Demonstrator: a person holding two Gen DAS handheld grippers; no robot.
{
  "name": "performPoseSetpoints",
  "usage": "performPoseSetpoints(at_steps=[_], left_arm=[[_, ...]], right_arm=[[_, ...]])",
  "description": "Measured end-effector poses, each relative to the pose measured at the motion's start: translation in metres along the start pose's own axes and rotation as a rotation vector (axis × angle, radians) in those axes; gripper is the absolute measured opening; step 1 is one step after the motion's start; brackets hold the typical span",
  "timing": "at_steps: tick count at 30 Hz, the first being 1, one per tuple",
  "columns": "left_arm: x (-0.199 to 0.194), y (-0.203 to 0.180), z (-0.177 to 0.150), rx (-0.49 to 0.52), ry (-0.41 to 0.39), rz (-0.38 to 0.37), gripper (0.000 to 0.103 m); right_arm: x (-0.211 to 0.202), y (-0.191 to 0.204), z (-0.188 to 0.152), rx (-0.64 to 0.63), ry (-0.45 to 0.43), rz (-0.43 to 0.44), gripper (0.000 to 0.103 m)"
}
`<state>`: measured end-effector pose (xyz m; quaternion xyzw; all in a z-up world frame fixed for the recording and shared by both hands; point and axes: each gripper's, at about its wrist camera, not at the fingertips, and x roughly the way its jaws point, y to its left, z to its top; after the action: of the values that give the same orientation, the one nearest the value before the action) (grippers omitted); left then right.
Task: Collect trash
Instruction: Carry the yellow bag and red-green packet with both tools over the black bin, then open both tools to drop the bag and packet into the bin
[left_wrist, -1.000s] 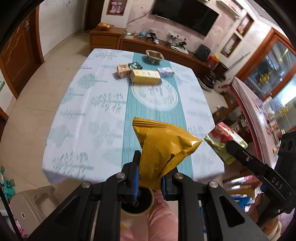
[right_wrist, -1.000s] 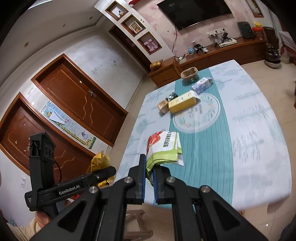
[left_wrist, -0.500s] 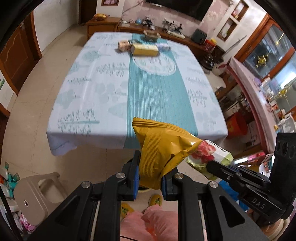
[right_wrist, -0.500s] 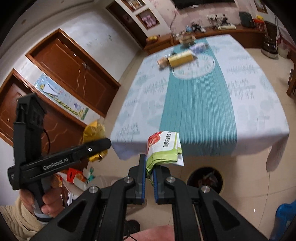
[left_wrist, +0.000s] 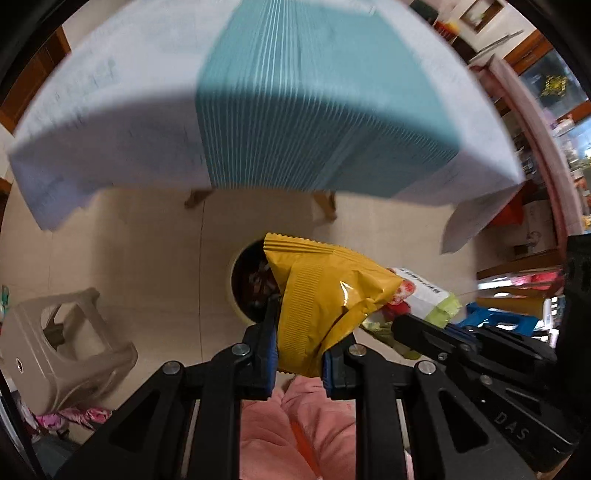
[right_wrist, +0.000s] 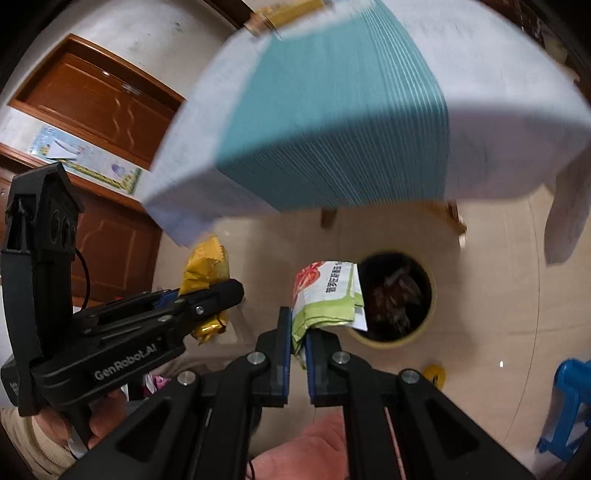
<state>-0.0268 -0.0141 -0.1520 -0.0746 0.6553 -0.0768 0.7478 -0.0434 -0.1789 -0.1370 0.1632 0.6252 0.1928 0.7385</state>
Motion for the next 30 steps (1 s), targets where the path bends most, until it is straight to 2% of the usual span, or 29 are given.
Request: performPoseSetpoints(at_steps=[10, 18, 19, 21, 22, 24, 25, 26, 27, 28, 30], left_arm=[[0.149, 0.005, -0.007, 0.019, 0.105, 0.033, 0.02], [0.254, 0.03, 0.009, -0.021, 0.117, 0.039, 0.022], [0.265, 0.033, 0.01, -0.03, 0.121, 0.033, 0.025], [0.284, 0.043, 0.012, -0.048, 0.128, 0.021, 0.032], [0.291, 0.047, 0.013, -0.05, 0.136, 0.015, 0.04], [0.304, 0.053, 0.013, -0.05, 0.156, 0.006, 0.062], [0.312, 0.055, 0.012, -0.051, 0.164, 0.005, 0.081], [0.315, 0.056, 0.012, -0.052, 0.165, 0.009, 0.093], [0.319, 0.058, 0.011, -0.055, 0.163, 0.017, 0.097], [0.321, 0.06, 0.011, -0.058, 0.163, 0.024, 0.099], [0.327, 0.065, 0.009, -0.069, 0.171, 0.02, 0.099]], right_arm=[[0.117, -0.077, -0.016, 0.025, 0.106, -0.069, 0.007], [0.226, -0.134, -0.011, 0.021, 0.178, -0.091, 0.007], [0.235, -0.138, -0.011, 0.02, 0.182, -0.092, 0.007], [0.255, -0.149, -0.008, 0.023, 0.188, -0.095, 0.007], [0.263, -0.153, -0.007, 0.027, 0.191, -0.095, 0.009], [0.277, -0.161, -0.009, 0.045, 0.193, -0.092, 0.009], [0.285, -0.166, -0.009, 0.059, 0.202, -0.099, 0.009], [0.29, -0.17, -0.009, 0.072, 0.212, -0.101, 0.012], [0.296, -0.175, -0.009, 0.089, 0.219, -0.098, 0.022], [0.3, -0.179, -0.011, 0.102, 0.219, -0.098, 0.039], [0.305, -0.183, -0.013, 0.113, 0.219, -0.086, 0.058]])
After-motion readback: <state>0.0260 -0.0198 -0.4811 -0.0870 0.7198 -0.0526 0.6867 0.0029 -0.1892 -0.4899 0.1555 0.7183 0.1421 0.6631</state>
